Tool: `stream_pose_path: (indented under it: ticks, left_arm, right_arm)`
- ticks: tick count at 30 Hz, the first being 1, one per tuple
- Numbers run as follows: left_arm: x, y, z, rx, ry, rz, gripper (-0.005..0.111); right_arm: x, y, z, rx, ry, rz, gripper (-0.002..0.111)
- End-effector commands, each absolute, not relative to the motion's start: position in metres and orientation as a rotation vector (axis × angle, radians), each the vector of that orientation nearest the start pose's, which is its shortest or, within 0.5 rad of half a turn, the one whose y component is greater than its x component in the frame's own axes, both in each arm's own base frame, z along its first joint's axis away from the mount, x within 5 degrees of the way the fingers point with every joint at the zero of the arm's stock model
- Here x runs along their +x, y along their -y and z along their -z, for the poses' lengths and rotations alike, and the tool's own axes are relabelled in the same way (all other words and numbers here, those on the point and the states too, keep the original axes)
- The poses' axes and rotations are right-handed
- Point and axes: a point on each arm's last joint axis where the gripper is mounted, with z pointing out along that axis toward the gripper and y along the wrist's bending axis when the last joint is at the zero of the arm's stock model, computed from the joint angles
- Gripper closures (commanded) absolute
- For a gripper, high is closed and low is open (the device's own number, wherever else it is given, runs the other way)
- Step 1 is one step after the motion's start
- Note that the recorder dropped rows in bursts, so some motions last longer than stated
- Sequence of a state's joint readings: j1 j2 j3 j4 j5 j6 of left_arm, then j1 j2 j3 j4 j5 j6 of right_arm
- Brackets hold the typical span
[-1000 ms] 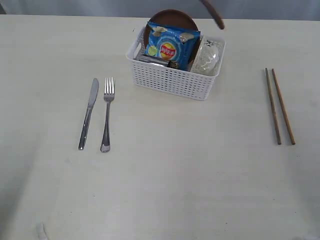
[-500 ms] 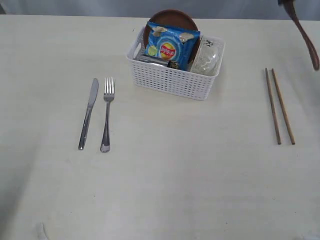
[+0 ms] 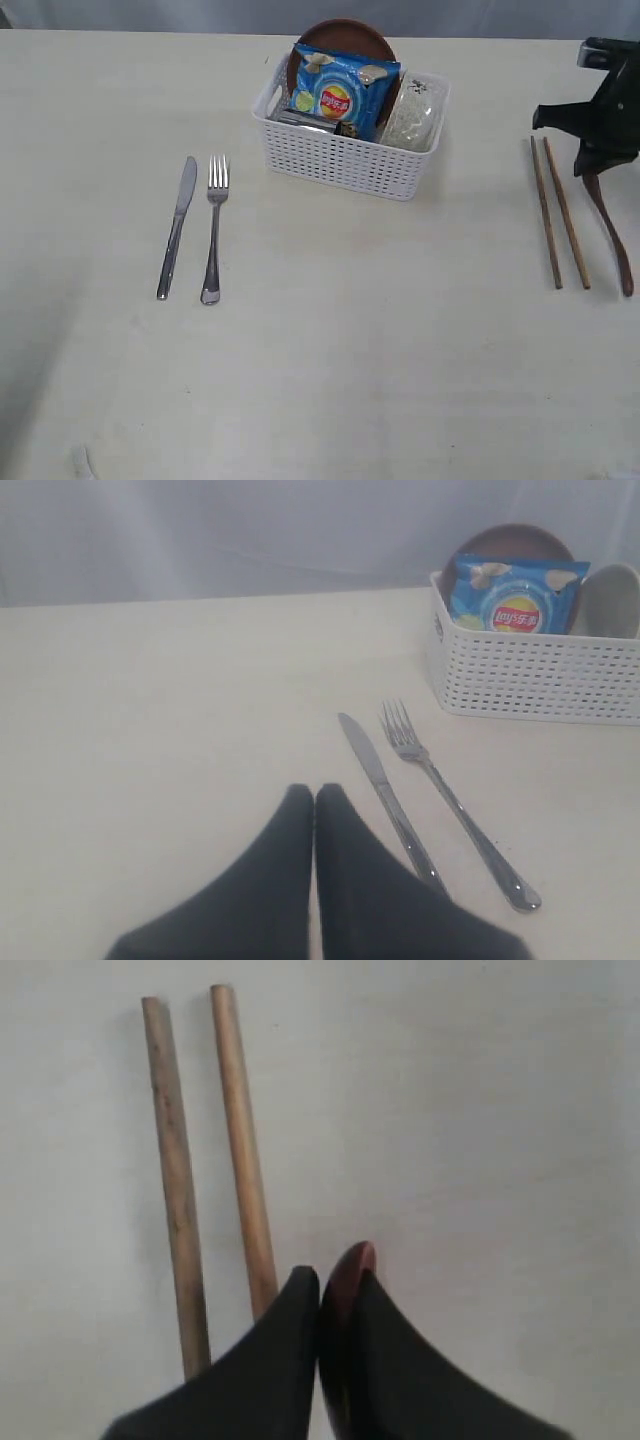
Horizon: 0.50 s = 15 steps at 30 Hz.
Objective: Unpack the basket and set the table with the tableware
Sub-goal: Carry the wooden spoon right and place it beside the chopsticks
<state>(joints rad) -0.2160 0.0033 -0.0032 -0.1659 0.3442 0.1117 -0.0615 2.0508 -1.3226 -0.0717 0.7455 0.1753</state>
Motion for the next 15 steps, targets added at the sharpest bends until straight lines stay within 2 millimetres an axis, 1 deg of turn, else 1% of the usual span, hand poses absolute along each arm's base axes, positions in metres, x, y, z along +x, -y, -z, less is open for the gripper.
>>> stream_pose_path:
  ticks: [1, 5, 7, 9, 13, 14, 15]
  left_arm:
    - [0.0511, 0.0166, -0.1827, 0.199, -1.817, 0.238, 0.107]
    - [0.0511, 0.0166, -0.1827, 0.199, -1.817, 0.238, 0.107]
    - [0.0511, 0.0166, -0.1827, 0.199, -1.817, 0.238, 0.107]
    - [0.0511, 0.0166, -0.1827, 0.199, -1.817, 0.238, 0.107]
    - [0.0511, 0.0166, -0.1827, 0.199, -1.817, 0.238, 0.107]
    - [0.0511, 0.0166, -0.1827, 0.199, -1.817, 0.238, 0.107]
    - [0.0511, 0.0166, -0.1827, 0.199, -1.817, 0.238, 0.107]
  right_arm:
    - [0.3935, 0.0308, -0.1283, 0.278, -2.875, 0.057, 0.108]
    - [0.3955, 0.0311, -0.1288, 0.276, -2.852, 0.058, 0.108]
    - [0.3959, 0.0311, -0.1289, 0.275, -2.848, 0.058, 0.106]
    - [0.3961, 0.0310, -0.1290, 0.278, -2.846, 0.055, 0.099]
    - [0.3961, 0.0310, -0.1290, 0.278, -2.846, 0.055, 0.073]
    - [0.3961, 0.0310, -0.1290, 0.278, -2.846, 0.055, 0.068]
    - [0.3961, 0.0308, -0.1296, 0.281, -2.844, 0.051, 0.064]
